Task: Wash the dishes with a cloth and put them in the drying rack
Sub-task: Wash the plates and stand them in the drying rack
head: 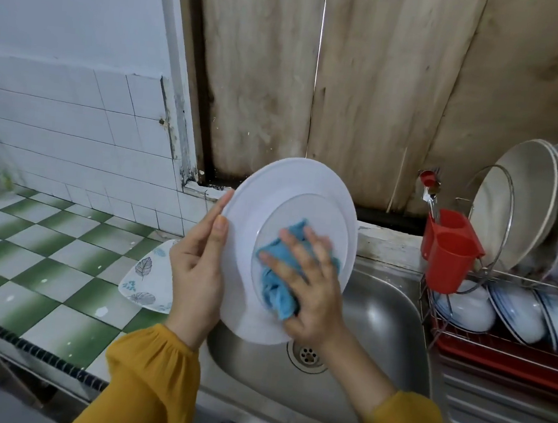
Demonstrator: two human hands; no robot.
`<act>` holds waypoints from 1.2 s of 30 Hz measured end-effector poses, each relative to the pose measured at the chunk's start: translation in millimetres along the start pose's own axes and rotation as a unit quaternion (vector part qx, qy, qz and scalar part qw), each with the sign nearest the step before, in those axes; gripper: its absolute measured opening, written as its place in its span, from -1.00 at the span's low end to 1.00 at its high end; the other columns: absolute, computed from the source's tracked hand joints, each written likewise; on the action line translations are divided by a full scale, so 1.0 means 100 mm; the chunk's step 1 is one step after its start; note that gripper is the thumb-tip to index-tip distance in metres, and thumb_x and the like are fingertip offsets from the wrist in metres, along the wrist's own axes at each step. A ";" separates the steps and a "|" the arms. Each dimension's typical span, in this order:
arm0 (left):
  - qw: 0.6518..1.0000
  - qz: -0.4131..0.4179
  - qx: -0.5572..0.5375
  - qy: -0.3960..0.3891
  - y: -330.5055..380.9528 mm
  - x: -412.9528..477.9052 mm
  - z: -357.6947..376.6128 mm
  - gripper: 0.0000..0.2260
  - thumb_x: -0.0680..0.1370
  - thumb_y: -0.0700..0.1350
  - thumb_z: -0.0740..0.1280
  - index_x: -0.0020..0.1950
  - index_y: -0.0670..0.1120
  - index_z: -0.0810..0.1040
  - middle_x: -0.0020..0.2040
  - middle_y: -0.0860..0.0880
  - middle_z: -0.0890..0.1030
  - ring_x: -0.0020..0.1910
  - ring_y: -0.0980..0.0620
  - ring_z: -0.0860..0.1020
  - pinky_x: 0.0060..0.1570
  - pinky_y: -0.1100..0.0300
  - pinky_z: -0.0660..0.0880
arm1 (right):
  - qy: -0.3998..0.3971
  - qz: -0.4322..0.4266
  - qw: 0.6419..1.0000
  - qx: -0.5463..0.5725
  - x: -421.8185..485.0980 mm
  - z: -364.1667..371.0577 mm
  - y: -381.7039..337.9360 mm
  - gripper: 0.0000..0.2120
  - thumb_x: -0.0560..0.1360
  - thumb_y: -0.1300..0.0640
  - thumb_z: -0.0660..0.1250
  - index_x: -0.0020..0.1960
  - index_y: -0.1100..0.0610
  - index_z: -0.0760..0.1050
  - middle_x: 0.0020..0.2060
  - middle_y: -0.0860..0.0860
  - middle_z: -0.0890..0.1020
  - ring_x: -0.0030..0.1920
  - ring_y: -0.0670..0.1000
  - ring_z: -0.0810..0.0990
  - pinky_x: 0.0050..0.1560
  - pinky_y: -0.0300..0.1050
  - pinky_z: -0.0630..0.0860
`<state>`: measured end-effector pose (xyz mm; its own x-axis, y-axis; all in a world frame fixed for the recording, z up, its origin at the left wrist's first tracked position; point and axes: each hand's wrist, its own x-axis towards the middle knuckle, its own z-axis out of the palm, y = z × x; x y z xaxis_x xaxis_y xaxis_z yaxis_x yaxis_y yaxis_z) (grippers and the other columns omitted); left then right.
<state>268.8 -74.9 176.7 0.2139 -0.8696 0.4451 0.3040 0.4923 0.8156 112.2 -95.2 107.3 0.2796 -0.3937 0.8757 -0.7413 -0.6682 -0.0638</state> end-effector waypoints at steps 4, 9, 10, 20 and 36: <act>0.999 0.029 0.017 -0.018 0.05 -0.07 0.00 -0.73 0.55 -0.10 0.25 0.23 0.03 0.55 0.15 0.25 0.63 0.26 0.17 0.54 0.27 0.23 0.46 | 0.160 0.248 0.953 0.068 0.31 -0.05 0.27 -0.55 0.55 0.04 0.15 0.44 0.04 0.37 0.49 0.06 0.30 0.53 0.12 0.12 0.42 0.34 0.15; 0.999 0.028 0.021 -0.016 -0.01 -0.10 0.05 -0.76 0.59 -0.13 0.24 0.20 0.05 0.58 0.24 0.17 0.59 0.34 0.06 0.49 0.35 0.10 0.42 | 0.092 0.165 0.981 0.040 0.49 0.03 -0.17 -0.50 0.57 -0.03 0.09 0.49 0.03 0.28 0.52 0.09 0.22 0.55 0.13 0.07 0.46 0.36 -0.01; 0.999 0.025 0.020 -0.015 -0.02 -0.09 0.05 -0.76 0.59 -0.14 0.24 0.21 0.04 0.58 0.22 0.18 0.61 0.32 0.08 0.50 0.32 0.14 0.44 | 0.053 0.106 0.992 0.036 0.40 0.06 -0.27 -0.49 0.57 -0.05 0.08 0.49 0.02 0.27 0.52 0.10 0.21 0.55 0.17 0.07 0.48 0.35 -0.04; 0.997 0.030 0.045 -0.053 0.03 -0.25 -0.02 -0.75 0.57 -0.12 0.28 0.24 0.03 0.53 0.18 0.33 0.57 0.28 0.26 0.50 0.18 0.41 0.42 | 0.183 0.473 0.852 0.129 0.64 0.01 0.08 -0.38 0.44 -0.16 0.06 0.34 0.17 0.48 0.34 0.18 0.35 0.30 0.15 0.25 0.39 -0.04 0.17; 1.000 0.014 0.000 -0.005 -0.01 -0.16 -0.10 -0.74 0.57 -0.13 0.25 0.20 0.04 0.62 0.21 0.04 0.63 0.30 0.01 0.54 0.31 0.10 0.45 | 0.058 0.205 0.976 -0.036 0.68 0.04 -0.63 -0.42 0.49 -0.05 0.13 0.49 0.06 0.31 0.49 0.19 0.24 0.43 0.26 0.23 0.38 0.38 0.16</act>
<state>274.5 -61.2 164.6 0.2141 -0.8553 0.4717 0.2980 0.5171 0.8024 180.5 -82.7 168.8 -0.1182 -0.5418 0.8321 -0.8180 -0.4220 -0.3910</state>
